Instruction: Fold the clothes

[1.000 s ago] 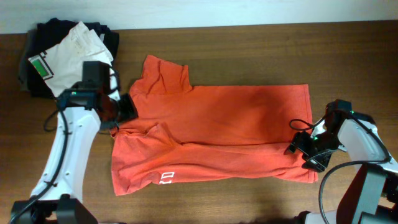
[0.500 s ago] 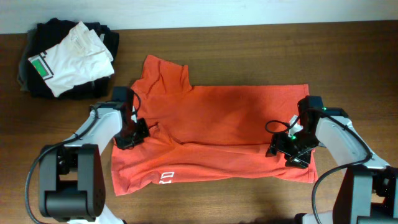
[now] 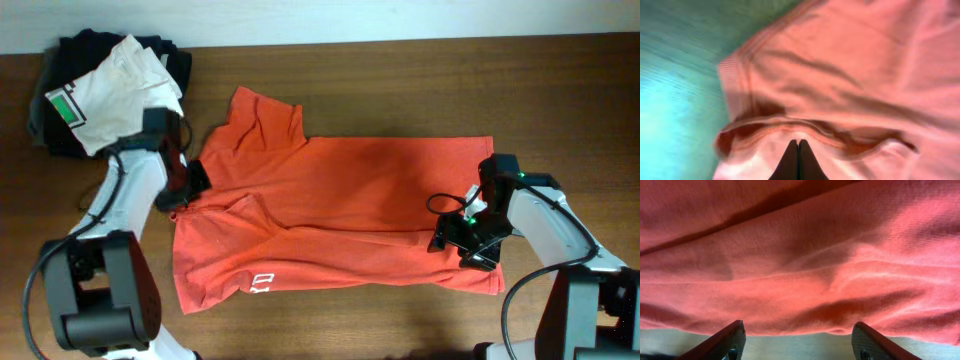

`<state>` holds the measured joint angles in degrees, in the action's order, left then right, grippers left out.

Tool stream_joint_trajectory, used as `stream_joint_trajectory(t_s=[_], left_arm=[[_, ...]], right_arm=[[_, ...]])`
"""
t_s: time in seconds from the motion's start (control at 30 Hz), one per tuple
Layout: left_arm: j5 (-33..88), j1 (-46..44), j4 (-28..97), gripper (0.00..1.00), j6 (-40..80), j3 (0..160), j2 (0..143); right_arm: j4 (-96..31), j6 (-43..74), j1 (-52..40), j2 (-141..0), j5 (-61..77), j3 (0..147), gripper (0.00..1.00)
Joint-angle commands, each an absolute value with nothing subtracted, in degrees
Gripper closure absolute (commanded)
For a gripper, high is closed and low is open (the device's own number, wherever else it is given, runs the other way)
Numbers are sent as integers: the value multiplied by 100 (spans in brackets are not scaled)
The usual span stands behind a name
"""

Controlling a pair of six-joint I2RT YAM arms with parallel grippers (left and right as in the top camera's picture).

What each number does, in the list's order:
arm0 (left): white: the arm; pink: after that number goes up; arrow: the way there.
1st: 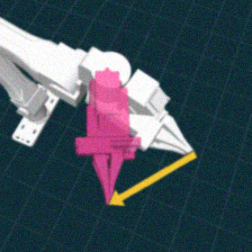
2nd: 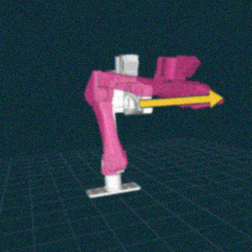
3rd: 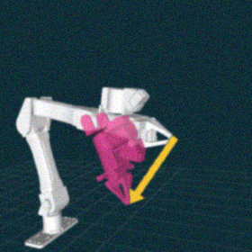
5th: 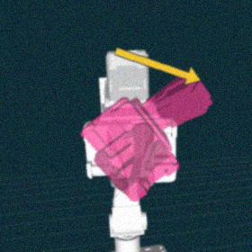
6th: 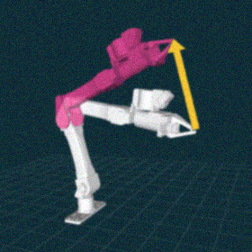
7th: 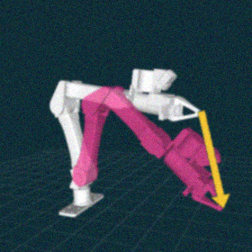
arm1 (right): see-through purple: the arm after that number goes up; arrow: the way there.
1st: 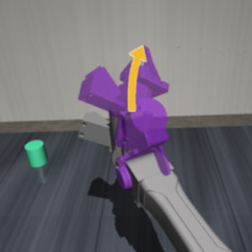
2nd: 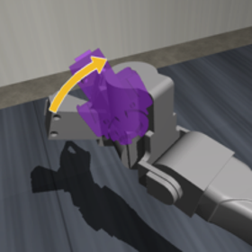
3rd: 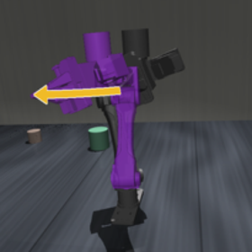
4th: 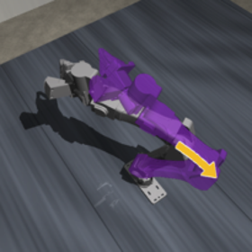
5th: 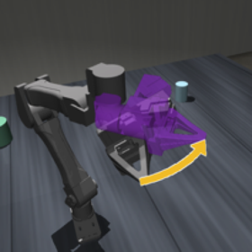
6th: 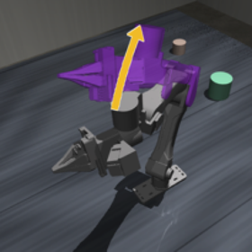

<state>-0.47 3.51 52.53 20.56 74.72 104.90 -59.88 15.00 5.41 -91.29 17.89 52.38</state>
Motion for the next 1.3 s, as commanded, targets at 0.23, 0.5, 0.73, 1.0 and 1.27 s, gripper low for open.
stream_joint_trajectory(t_s=[0.23, 0.5, 0.73, 1.0, 1.27], left_arm=[[137, -1, 7439, 56, 2025, 7931, 10108], [926, -464, 5400, 73, 2025, 5645, 10123], [895, -51, 5190, 99, 2001, 5413, 10123], [819, 711, 4720, 99, 2051, 4807, 10123], [749, 2217, 5441, 99, 2263, 4853, 10049]], right_arm=[[-5802, 1551, 484, -9037, 1734, 5256, 2], [-5736, 1594, 484, -9037, 1732, 4976, 94], [-5004, 2163, 484, -9041, 1544, 4383, 96], [-4703, 2676, 489, -9048, 1022, 4018, 96], [-4814, 2757, 493, -9045, 1024, 4093, 96]])
